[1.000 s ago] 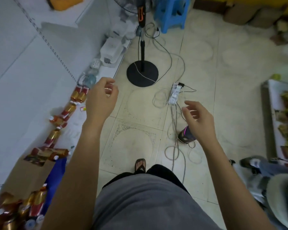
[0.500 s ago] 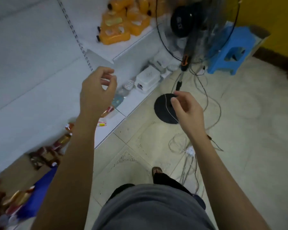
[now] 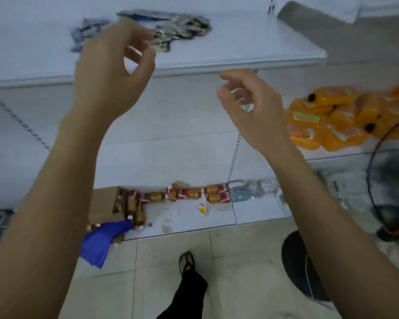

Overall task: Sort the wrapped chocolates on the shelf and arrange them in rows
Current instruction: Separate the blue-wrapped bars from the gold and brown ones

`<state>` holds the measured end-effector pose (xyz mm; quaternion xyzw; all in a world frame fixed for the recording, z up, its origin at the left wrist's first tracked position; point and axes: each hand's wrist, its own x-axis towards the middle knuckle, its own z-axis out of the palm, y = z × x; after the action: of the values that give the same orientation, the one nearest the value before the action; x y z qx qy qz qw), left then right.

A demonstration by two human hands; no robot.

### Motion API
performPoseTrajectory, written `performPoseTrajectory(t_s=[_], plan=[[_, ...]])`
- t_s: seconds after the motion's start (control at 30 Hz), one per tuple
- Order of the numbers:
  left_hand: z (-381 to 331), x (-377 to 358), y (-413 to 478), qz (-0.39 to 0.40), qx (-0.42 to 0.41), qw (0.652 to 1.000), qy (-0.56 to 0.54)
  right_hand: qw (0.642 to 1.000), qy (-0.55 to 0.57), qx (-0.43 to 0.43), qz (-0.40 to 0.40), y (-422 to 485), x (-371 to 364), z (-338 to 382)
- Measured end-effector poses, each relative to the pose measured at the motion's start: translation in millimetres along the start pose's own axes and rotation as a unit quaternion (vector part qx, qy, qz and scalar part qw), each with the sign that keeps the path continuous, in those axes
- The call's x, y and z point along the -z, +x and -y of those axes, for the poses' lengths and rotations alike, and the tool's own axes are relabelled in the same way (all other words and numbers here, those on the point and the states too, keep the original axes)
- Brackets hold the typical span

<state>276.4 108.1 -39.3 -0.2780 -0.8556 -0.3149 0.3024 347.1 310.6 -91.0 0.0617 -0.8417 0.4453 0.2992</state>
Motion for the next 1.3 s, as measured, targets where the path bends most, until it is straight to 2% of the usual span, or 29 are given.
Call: performPoseTrajectory(t_s=[0.17, 0.33, 0.57, 0.73, 0.83, 0.9, 0.97, 1.1, 1.3], plan=[[45, 20, 80, 0.013, -0.060, 0.997, 0.044, 0.996, -0.012, 0.084, 0.027, 110, -33, 16], [102, 11, 137, 0.124, -0.108, 0.984, 0.070, 0.983, -0.093, 0.108, 0.117, 189, -58, 7], [193, -27, 199, 0.269, -0.049, 0.952, 0.138, 0.953, -0.175, 0.078, 0.233, 286, -98, -26], [242, -39, 209, 0.200, 0.047, 0.969, 0.139, 0.929, -0.206, 0.056, 0.301, 329, -145, -50], [261, -34, 204, 0.217, 0.083, 0.963, 0.136, 0.906, -0.251, 0.062, 0.336, 335, -170, -57], [269, -34, 199, 0.262, 0.106, 0.949, 0.140, 0.889, -0.294, 0.090, 0.339, 334, -180, -59], [273, -36, 198, 0.310, 0.101, 0.933, 0.154, 0.885, -0.312, 0.093, 0.334, 331, -182, -60], [268, -40, 202, 0.332, 0.071, 0.928, 0.154, 0.885, -0.298, 0.085, 0.348, 326, -174, -58], [263, -43, 200, 0.290, 0.103, 0.945, 0.112, 0.892, -0.239, 0.063, 0.377, 312, -157, -48]])
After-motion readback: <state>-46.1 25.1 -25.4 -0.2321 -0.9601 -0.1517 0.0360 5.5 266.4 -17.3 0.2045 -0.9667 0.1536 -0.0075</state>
